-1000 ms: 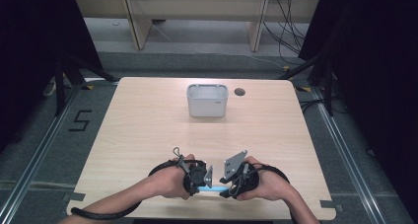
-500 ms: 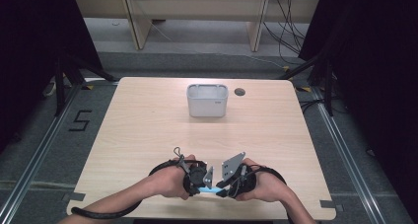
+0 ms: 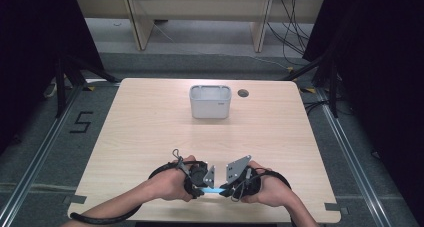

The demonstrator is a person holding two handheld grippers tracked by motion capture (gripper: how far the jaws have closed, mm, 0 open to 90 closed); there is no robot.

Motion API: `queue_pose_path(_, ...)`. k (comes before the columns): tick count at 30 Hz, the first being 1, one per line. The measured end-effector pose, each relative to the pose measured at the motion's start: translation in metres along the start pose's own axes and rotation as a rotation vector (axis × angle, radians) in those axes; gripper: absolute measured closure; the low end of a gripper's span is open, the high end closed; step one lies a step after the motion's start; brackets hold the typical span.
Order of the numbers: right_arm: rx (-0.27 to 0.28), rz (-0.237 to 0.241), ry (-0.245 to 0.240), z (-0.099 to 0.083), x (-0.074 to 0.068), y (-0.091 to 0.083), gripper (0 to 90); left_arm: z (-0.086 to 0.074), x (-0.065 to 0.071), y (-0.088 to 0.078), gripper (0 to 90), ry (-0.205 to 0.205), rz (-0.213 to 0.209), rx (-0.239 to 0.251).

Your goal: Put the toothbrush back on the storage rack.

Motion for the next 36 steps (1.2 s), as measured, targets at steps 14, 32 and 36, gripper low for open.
queue_pose_path(14,0.374,-0.570,0.280,-0.021,0.031,-0.043,79.0,-0.029,-0.031,-0.039,35.7,-0.554,0.110,0.707)
queue_pose_path(32,0.653,-0.747,0.395,0.005,0.029,-0.032,79.0,-0.030,-0.061,-0.039,38.1,-0.765,0.111,1.002)
queue_pose_path(36,0.666,-0.725,0.376,0.007,0.031,-0.030,79.0,-0.026,-0.065,-0.039,39.9,-0.766,0.100,1.023)
Point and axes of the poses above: each handheld gripper's, and its own axes: y roughly forward along the jaws, z roughly out of its top, x roughly to its right, the point moved 5 cm from there along y, roughly forward along the jaws, and after that the axes turned 5 degrees about -y, right-handed, at the moved point
